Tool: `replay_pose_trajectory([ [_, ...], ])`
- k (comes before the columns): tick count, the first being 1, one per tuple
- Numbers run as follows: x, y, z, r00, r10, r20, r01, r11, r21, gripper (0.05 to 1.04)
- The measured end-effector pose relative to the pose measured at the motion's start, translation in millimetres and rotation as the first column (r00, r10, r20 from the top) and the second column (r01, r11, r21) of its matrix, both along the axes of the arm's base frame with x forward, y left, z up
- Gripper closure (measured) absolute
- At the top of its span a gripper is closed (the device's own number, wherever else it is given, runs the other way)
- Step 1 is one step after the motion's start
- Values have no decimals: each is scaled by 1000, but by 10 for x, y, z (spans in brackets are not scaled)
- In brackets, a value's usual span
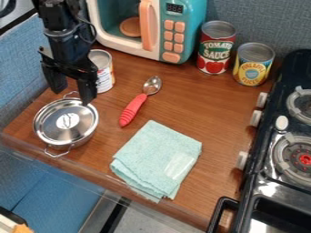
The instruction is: Move the brown cloth to the upper edge of the table
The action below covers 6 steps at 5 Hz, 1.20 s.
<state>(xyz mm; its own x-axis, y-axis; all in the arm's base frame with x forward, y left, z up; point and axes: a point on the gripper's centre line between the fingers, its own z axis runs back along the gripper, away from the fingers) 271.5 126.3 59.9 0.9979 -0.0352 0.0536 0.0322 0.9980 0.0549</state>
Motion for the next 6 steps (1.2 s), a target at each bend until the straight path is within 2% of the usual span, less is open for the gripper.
replay_pose_trajectory([
  [1, -44, -35, -112, 999, -2, -36, 1, 1000, -16, 84],
  [2, -133, -427, -124, 995, -95, -33, 95, 995, -18, 83],
  [3, -218, -802, -47, 981, -194, -1, 194, 981, -6, 84],
  [4, -341, -1091, -143, 973, -232, 10, 232, 973, 5, 83],
  [5, -380, -1177, -391, 984, -176, -7, 176, 984, 33, 83],
  [6, -402, -1277, -652, 986, -161, -44, 163, 985, 56, 83],
])
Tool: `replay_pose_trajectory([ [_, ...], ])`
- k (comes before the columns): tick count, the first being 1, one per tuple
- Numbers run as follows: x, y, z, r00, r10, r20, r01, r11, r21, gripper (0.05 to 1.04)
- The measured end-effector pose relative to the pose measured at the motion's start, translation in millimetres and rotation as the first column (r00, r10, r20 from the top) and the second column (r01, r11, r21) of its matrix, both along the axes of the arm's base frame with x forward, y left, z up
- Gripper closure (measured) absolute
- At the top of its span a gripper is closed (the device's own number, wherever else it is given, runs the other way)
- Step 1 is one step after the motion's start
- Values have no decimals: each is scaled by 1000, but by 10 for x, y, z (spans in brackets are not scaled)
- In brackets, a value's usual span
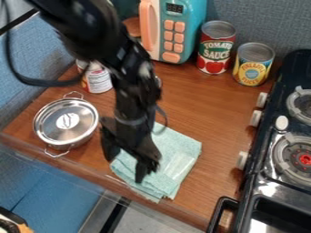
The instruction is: Move the brown cloth to the upper edge of the table
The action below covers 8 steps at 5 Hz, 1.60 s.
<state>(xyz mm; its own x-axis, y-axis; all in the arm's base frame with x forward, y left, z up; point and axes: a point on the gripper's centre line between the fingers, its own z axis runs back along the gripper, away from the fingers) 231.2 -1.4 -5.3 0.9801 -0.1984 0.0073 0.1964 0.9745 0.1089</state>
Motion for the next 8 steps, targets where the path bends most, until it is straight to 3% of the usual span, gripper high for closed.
replay_pose_trajectory([
  [1, 34, -37, -128, 999, 51, 12, -51, 999, 0, 84],
  [2, 202, -70, -126, 996, 84, 11, -84, 996, -13, 85],
  [4, 876, -136, -54, 980, 198, 0, -197, 974, -111, 85],
  [6, 1362, -279, -97, 970, 242, -21, -242, 962, -123, 83],
  [8, 1407, -304, -59, 963, 268, -27, -269, 955, -124, 83],
])
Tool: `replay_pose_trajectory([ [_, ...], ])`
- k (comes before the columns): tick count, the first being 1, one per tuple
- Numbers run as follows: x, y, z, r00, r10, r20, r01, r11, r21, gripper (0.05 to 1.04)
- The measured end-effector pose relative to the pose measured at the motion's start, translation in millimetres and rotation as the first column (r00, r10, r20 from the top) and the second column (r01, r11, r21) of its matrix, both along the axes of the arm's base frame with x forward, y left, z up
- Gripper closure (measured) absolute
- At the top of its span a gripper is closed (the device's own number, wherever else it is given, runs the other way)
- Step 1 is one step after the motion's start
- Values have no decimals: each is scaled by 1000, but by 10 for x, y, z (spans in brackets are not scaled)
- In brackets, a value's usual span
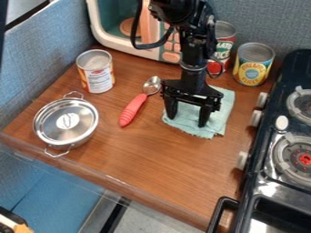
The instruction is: Move the brown cloth to the upper edge of the table
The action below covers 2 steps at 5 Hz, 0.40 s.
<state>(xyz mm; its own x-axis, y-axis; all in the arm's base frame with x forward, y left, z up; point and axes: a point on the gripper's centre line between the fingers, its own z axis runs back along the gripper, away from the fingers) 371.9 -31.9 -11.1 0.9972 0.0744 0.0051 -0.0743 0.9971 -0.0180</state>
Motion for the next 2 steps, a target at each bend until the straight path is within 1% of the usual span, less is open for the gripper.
replay_pose_trajectory([
  [1, 42, -52, 450, 996, 1, 89, 1, 1000, -20, 83],
  [2, -9, -56, 589, 994, -21, 108, 23, 1000, -21, 83],
])
